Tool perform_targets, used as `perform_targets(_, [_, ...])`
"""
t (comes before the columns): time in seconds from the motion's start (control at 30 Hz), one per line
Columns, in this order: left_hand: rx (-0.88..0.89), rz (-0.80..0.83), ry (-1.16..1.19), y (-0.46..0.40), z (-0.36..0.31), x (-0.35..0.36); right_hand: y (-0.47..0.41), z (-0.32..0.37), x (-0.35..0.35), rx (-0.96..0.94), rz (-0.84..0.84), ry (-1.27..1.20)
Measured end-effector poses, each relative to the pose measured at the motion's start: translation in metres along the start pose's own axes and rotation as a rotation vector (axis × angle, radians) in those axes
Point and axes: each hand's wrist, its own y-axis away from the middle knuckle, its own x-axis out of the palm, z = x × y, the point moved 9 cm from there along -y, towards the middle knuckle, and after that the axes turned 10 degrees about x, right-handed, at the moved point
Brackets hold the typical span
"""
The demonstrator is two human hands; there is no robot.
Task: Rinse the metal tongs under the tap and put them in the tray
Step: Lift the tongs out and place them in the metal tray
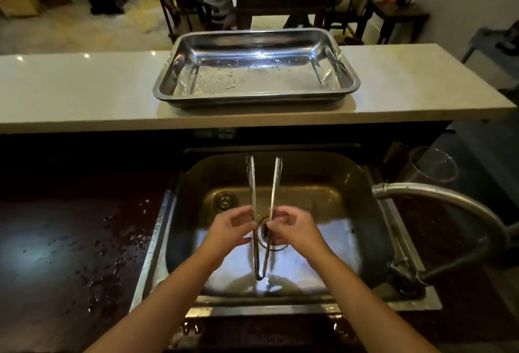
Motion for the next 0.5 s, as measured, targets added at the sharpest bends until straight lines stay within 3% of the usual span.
perform_targets(0.17, [0.248, -0.056, -0.048, 0.007, -0.052, -0.009, 0.013, 0.044, -0.008, -0.343, -0.154, 0.141])
perform_targets(0.5, [0.623, -0.118, -0.025, 0.0, -0.17, -0.033, 0.045, 0.163, -0.017, -0.655, -0.326, 0.199])
